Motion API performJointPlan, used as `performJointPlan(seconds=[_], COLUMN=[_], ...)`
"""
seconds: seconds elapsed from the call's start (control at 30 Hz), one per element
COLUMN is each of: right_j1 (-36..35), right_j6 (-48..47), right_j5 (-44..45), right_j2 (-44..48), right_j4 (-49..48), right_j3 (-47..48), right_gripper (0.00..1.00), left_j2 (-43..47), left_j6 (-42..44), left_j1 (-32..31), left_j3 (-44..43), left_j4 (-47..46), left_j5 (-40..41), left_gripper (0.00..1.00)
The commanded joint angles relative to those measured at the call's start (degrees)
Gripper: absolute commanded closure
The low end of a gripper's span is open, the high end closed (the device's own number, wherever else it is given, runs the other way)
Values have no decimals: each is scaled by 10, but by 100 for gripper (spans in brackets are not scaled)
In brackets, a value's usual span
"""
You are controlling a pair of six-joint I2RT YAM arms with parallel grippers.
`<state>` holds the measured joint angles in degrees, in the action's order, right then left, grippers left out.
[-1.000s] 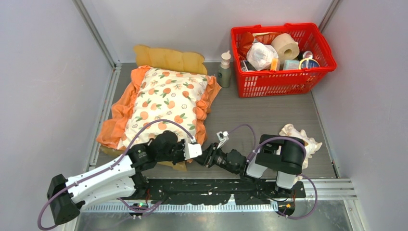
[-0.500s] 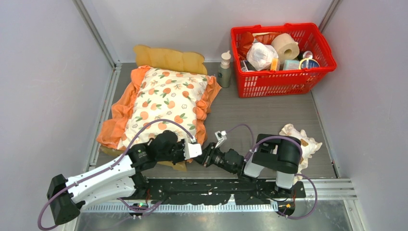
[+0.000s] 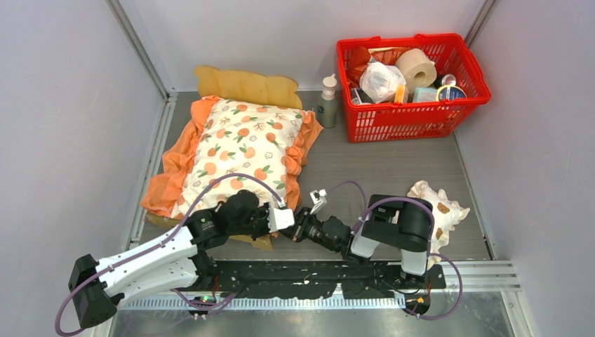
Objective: Set up the pet bed
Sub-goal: Tie the ropes to the bed frame.
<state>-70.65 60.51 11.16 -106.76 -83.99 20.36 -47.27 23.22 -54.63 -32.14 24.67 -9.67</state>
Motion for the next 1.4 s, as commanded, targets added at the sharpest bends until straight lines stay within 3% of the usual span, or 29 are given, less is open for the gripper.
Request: performJointPlan(seconds=[0.0, 0.37, 0.6, 0.83, 1.0, 1.17, 1.27, 1.37], right_j1=[-6, -6, -5, 1, 10, 9, -1, -32], right_j6=[43, 62, 56, 6, -145, -396, -505, -679], right_j5=[-9, -20, -3, 9, -32, -109, -129, -138], right_j2=[-15, 9, 34, 77, 105, 108, 114, 115], right_j4=[-86, -88, -88, -88, -88, -89, -89, -88], right_j3=[24, 31, -8, -52, -50, -47, -48, -50], right_gripper=[95, 95, 77, 72, 70, 68, 66, 62], left_j2=[0, -5, -9, -10, -11, -14, -16, -16], left_j6=[-2, 0, 1, 1, 0, -2, -3, -4], left_j1=[4, 3, 3, 3, 4, 4, 4, 4], left_j3=[-16, -16, -17, -17, -17, -19, -20, -21], left_j4=[6, 6, 7, 7, 7, 6, 6, 8], left_j5=[-10, -13, -14, -14, -14, -20, -22, -23], left_gripper=[100, 100, 100, 100, 100, 100, 100, 100])
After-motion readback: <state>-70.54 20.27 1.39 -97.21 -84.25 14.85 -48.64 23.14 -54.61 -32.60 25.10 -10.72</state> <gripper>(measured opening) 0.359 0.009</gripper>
